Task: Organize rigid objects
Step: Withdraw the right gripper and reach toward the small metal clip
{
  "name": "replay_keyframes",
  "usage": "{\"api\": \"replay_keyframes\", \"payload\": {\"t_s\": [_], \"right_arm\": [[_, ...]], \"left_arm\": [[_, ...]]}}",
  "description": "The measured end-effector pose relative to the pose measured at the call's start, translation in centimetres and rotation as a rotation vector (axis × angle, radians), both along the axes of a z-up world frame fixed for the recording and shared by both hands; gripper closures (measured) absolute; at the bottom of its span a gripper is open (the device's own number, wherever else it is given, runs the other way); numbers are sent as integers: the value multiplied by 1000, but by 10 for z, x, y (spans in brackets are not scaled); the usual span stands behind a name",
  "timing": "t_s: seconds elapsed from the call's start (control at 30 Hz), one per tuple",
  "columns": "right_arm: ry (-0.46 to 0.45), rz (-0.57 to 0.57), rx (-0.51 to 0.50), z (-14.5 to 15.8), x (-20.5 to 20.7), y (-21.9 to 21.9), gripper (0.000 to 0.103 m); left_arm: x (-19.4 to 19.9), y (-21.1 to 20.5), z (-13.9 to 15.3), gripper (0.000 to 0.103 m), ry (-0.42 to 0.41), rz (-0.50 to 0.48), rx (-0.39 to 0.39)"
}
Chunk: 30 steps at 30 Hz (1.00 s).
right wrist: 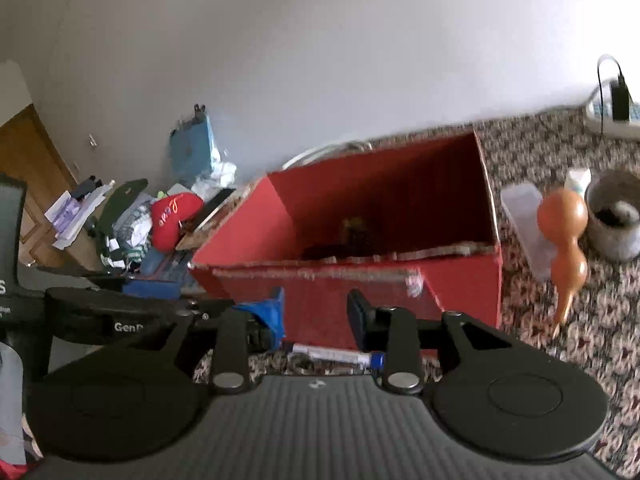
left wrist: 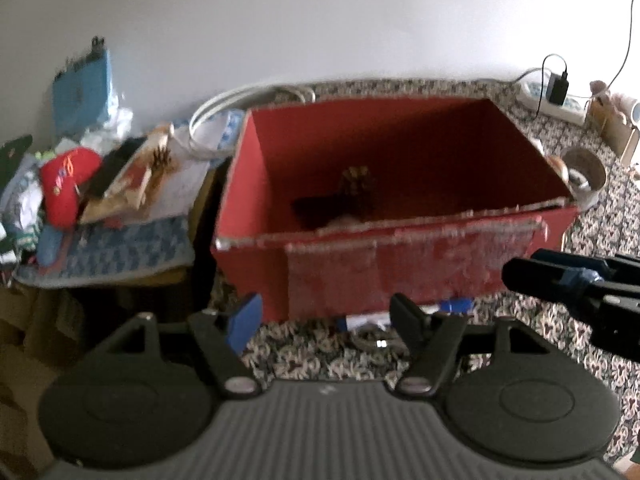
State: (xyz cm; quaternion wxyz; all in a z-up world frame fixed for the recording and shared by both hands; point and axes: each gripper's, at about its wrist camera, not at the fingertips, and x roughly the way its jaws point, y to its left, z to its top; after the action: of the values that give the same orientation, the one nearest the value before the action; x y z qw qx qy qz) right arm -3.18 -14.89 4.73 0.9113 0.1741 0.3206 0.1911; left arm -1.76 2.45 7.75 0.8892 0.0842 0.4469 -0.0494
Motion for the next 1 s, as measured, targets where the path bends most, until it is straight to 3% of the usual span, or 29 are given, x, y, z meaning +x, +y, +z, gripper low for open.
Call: {"api": "replay_keyframes", "payload": {"t_s": [0.13,0.33,0.57,0.73,1.0], "right_arm": [[46,-14,34,-9,-3,-4,86],[70,32,-2,-22,-7,-2,86],[77,74,-126,-47,-12,3,87],[72,95,-163,-57,-3,9,88],[133,174,-115,-69,25,32,89]], "left_arm": [[-4,-3,-9,31,24,0,12],[-7,4,-27,31,51,23,3],[-18,28,-64,31,124,30,-69],[-24,32,-77,31,146,1,-137],[-25,32,-80,31,121,-82,-197]]}}
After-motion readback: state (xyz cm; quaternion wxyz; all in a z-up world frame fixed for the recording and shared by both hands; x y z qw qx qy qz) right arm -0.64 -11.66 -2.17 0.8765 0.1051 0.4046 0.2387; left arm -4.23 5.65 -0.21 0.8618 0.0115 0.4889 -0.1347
